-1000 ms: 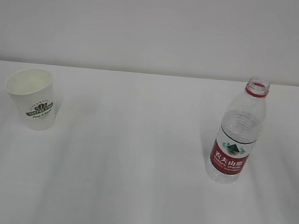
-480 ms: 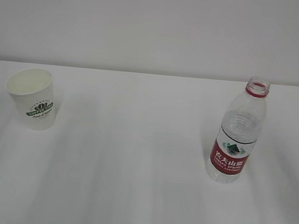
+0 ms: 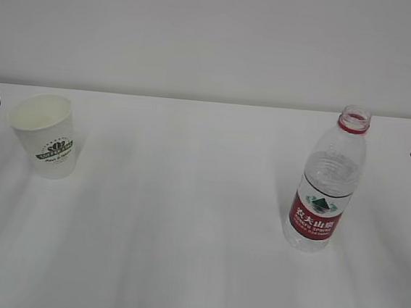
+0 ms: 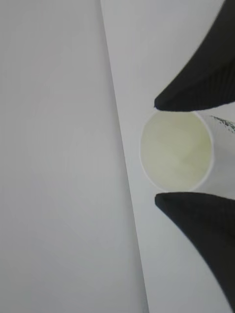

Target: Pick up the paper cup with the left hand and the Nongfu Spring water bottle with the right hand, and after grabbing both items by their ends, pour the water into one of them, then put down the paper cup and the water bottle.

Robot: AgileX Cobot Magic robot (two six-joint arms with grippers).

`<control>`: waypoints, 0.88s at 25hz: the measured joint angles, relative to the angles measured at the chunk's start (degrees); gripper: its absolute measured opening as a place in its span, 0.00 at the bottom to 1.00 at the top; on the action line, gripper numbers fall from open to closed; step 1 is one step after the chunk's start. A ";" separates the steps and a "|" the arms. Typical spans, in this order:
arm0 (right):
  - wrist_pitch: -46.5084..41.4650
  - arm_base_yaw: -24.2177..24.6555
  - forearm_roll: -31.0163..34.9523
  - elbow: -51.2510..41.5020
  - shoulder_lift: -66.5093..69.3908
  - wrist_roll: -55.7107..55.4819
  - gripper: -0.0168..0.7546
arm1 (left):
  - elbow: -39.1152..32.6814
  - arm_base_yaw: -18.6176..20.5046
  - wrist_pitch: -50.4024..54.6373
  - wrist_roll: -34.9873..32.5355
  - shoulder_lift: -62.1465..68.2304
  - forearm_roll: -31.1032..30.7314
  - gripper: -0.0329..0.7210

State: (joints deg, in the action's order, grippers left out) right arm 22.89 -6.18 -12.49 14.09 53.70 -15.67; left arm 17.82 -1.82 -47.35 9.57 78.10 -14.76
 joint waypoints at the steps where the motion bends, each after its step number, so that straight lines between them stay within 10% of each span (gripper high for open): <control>1: 0.25 0.00 -0.02 -0.50 0.00 -0.10 0.78 | -0.14 0.00 -0.72 0.13 0.10 -0.39 0.56; 22: 5.41 0.00 -7.55 -7.79 0.08 -7.22 0.78 | -12.77 0.00 -17.66 1.03 12.21 -1.04 0.56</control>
State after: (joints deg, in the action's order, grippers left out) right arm 28.30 -6.18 -20.03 6.31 53.79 -22.89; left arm 5.05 -1.82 -65.01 10.60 90.31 -15.80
